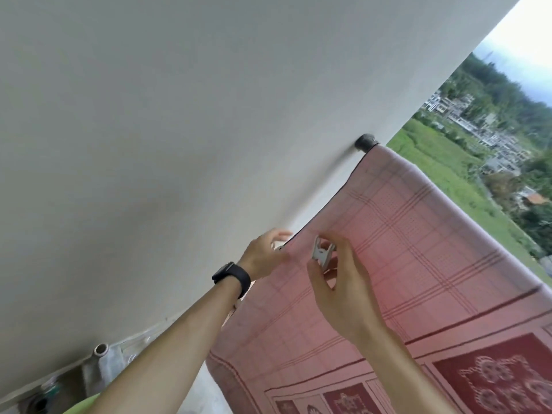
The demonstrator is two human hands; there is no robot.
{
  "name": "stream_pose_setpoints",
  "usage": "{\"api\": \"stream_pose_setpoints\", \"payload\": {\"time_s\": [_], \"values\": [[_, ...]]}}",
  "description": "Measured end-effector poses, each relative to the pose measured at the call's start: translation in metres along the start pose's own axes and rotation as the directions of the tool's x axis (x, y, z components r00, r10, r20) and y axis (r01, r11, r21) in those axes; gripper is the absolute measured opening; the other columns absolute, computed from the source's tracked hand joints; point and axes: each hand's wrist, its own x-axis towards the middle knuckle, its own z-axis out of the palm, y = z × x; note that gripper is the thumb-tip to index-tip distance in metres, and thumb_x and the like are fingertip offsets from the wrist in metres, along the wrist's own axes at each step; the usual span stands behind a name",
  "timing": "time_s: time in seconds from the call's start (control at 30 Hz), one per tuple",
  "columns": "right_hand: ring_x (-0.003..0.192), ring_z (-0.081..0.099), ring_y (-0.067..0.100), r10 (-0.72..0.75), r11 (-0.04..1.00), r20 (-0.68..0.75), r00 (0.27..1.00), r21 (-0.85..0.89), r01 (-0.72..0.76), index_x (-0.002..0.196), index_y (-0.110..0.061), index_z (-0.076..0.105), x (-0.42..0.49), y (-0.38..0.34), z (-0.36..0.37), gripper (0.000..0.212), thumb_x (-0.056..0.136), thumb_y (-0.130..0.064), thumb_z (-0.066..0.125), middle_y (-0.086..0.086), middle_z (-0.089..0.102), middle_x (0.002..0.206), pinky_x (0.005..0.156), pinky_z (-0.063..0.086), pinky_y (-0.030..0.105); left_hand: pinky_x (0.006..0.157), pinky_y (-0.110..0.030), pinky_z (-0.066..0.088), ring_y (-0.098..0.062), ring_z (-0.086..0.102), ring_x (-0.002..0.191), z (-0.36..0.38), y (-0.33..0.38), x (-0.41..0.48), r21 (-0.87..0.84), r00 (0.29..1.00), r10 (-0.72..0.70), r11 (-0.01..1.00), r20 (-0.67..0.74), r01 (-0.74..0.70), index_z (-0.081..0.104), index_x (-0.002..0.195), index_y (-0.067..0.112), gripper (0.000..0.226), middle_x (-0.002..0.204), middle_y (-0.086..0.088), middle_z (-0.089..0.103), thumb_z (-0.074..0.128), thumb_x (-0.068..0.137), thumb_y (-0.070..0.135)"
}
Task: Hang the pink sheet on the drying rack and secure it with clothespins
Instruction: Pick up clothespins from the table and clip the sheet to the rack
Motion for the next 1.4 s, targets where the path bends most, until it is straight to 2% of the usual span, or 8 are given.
{"api": "stream_pose_setpoints", "payload": {"time_s": [0.13, 0.33, 0.5, 0.67, 0.8, 0.93, 1.07, 1.4], "values": [[0.081, 0.063, 0.004, -0.125, 0.99, -0.105, 0.987, -0.075, 0.117, 0.132, -0.019, 0.045, 0.013, -0.018, -0.027, 0.042, 0.095, -0.012, 0.064, 0.0, 0.062, 0.11, 0.063, 0.046, 0.007, 0.036, -0.017, 0.033, -0.008, 0.044, 0.039, -0.004, 0.087, 0.009, -0.368, 0.976, 0.176, 0.922, 0.126, -0.119, 0.054, 0.136, 0.021, 0.064, 0.127, -0.002, 0.061, 0.066, 0.073, 0.027], [0.084, 0.062, -0.006, -0.288, 0.951, -0.239, 0.927, -0.189, 0.247, 0.135, -0.016, 0.046, 0.03, -0.043, -0.074, 0.044, 0.095, -0.016, 0.063, 0.002, 0.062, 0.116, 0.065, 0.047, 0.004, 0.06, -0.026, 0.048, -0.01, 0.054, 0.055, -0.011, 0.15, 0.021, -0.385, 0.933, 0.204, 0.92, 0.296, -0.079, 0.071, 0.111, 0.02, 0.029, 0.091, 0.001, 0.065, 0.066, 0.087, 0.035], [0.077, 0.063, 0.004, -0.351, 0.927, -0.375, 0.858, -0.27, 0.261, 0.139, -0.021, 0.047, 0.057, -0.055, -0.111, 0.04, 0.1, -0.014, 0.054, 0.003, 0.056, 0.118, 0.063, 0.051, 0.018, 0.059, -0.03, 0.033, -0.013, 0.029, 0.042, -0.008, 0.152, 0.027, -0.499, 0.982, 0.121, 0.866, 0.143, -0.034, 0.072, 0.109, 0.01, 0.029, 0.084, -0.004, 0.054, 0.075, 0.084, 0.024], [0.078, 0.06, 0.003, -0.255, 0.943, -0.427, 0.868, -0.31, 0.124, 0.127, -0.031, 0.058, 0.088, -0.067, -0.124, 0.029, 0.1, -0.021, 0.052, -0.004, 0.056, 0.111, 0.073, 0.048, 0.03, 0.056, -0.027, 0.04, -0.011, 0.034, 0.043, -0.008, 0.157, 0.028, -0.476, 0.991, 0.123, 0.876, 0.059, -0.081, 0.073, 0.098, 0.014, 0.015, 0.088, -0.01, 0.042, 0.076, 0.084, 0.019], [0.078, 0.07, 0.014, -0.062, 0.995, -0.346, 0.936, -0.095, 0.03, 0.141, -0.036, 0.042, 0.113, -0.079, -0.132, 0.056, 0.092, -0.028, 0.068, -0.016, 0.059, 0.102, 0.069, 0.058, 0.037, 0.057, -0.028, 0.038, -0.012, 0.035, 0.041, -0.006, 0.169, 0.023, -0.523, 0.984, 0.153, 0.848, 0.095, -0.081, 0.07, 0.106, 0.009, 0.021, 0.074, -0.001, 0.057, 0.069, 0.086, 0.013], [0.07, 0.075, 0.012, 0.155, 0.975, -0.221, 0.963, 0.19, -0.114, 0.118, -0.023, 0.064, 0.129, -0.077, -0.143, 0.048, 0.079, -0.046, 0.08, -0.006, 0.073, 0.104, 0.051, 0.054, 0.027, 0.056, -0.025, 0.039, -0.014, 0.034, 0.044, -0.004, 0.172, 0.027, -0.565, 0.986, 0.163, 0.816, 0.023, -0.121, 0.075, 0.105, 0.013, 0.029, 0.066, -0.002, 0.046, 0.075, 0.084, 0.033], [0.069, 0.075, 0.014, 0.207, 0.941, -0.222, 0.953, 0.313, -0.132, 0.1, -0.024, 0.061, 0.132, -0.077, -0.145, 0.041, 0.078, -0.054, 0.077, -0.001, 0.076, 0.099, 0.049, 0.045, 0.028, 0.049, -0.02, 0.039, -0.013, 0.032, 0.041, -0.002, 0.173, 0.027, -0.599, 0.982, 0.163, 0.798, 0.094, -0.075, 0.073, 0.096, 0.004, 0.027, 0.075, -0.005, 0.058, 0.072, 0.088, 0.03], [0.055, 0.061, 0.01, 0.269, 0.904, -0.128, 0.955, 0.377, -0.204, 0.114, -0.025, 0.064, 0.146, -0.071, -0.15, 0.05, 0.071, -0.024, 0.089, 0.002, 0.077, 0.087, 0.05, 0.046, 0.028, 0.048, -0.021, 0.036, -0.012, 0.032, 0.04, -0.004, 0.181, 0.034, -0.585, 0.977, 0.165, 0.809, 0.134, -0.056, 0.073, 0.109, 0.003, 0.031, 0.066, 0.0, 0.053, 0.073, 0.086, 0.024]]}}
